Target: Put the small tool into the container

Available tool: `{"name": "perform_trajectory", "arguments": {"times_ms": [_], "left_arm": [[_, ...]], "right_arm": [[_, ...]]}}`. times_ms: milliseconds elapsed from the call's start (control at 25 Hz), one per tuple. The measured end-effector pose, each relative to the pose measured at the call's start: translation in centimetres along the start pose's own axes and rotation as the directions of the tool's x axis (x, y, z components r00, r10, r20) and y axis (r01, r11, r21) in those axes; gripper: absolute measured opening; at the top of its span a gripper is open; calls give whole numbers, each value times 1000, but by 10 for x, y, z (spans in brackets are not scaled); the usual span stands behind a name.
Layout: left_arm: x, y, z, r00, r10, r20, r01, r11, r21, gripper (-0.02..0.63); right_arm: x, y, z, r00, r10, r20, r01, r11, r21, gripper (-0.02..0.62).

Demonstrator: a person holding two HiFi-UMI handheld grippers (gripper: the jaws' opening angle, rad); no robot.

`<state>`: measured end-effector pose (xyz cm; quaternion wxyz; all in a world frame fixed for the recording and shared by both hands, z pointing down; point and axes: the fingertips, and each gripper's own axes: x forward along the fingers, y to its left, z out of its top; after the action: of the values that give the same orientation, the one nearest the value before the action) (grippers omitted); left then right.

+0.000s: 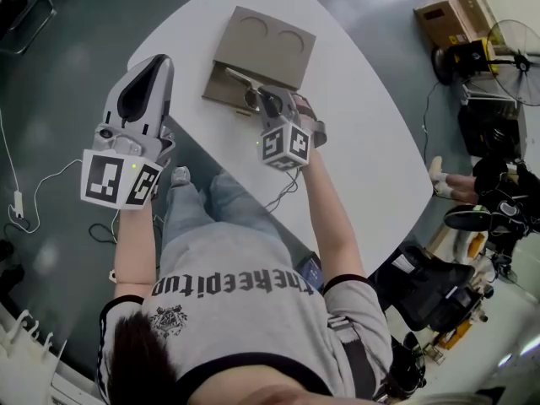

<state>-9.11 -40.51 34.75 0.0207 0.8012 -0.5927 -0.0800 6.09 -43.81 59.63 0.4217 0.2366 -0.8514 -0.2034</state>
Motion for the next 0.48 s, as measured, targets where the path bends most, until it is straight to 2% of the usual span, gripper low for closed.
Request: {"name": "perform_trajectory", "arguments": {"times_ms": [480], "left_arm": [[-15, 0, -6, 996, 83, -26, -83, 996, 27, 12]], "right_arm": [[33, 11, -15, 996, 53, -72, -55, 998, -34, 3]]}}
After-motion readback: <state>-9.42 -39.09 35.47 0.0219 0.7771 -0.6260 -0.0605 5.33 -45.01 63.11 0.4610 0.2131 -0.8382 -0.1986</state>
